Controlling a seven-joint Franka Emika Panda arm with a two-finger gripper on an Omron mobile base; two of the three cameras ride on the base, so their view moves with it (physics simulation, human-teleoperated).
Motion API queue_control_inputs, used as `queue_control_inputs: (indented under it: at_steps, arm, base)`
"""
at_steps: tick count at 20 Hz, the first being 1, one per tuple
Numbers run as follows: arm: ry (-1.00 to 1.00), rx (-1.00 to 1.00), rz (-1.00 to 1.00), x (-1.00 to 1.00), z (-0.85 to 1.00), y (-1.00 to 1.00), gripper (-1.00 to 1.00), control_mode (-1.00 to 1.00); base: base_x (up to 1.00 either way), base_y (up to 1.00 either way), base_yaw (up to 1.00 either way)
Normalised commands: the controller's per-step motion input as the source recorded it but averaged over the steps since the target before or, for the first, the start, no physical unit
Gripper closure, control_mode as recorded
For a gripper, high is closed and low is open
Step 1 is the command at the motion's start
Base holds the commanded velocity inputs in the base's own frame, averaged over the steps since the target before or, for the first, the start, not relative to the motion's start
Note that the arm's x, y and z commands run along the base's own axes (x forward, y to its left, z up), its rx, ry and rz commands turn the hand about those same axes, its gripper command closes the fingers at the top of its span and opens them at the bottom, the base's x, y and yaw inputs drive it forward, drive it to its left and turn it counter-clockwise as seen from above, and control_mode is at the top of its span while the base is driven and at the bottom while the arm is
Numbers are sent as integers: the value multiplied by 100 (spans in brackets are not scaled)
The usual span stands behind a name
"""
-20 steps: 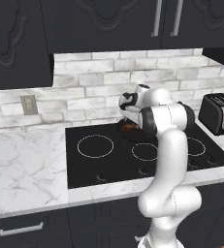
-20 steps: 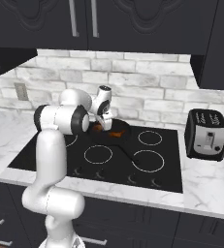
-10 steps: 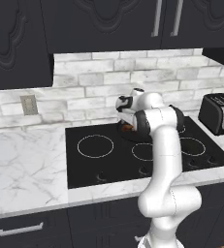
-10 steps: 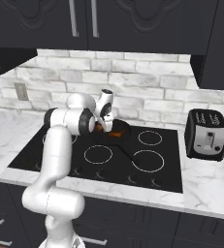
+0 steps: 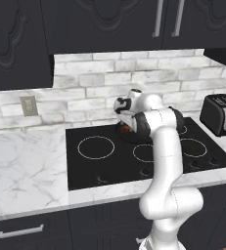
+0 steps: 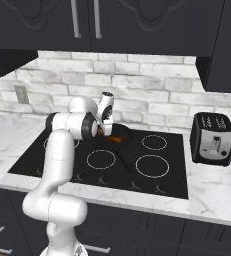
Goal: Take the chicken drumsticks from the pan and place one on each plate on the dining counter.
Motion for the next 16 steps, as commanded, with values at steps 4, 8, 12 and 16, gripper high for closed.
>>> queue_control_inputs:
  at_steps: [4, 8, 12, 16]
  arm:
    - [-8, 0, -23, -40, -46, 17, 100, -100]
    - [-12, 2, -30, -46, -40, 0, 100, -100]
    - [-9, 3, -22, -46, 1, 0, 100, -100]
    - [-2, 3, -2, -53, 86, 0, 100, -100]
  base:
    - [0, 0, 0]
    - [0, 0, 0]
    - [0, 0, 0]
    - [0, 0, 0]
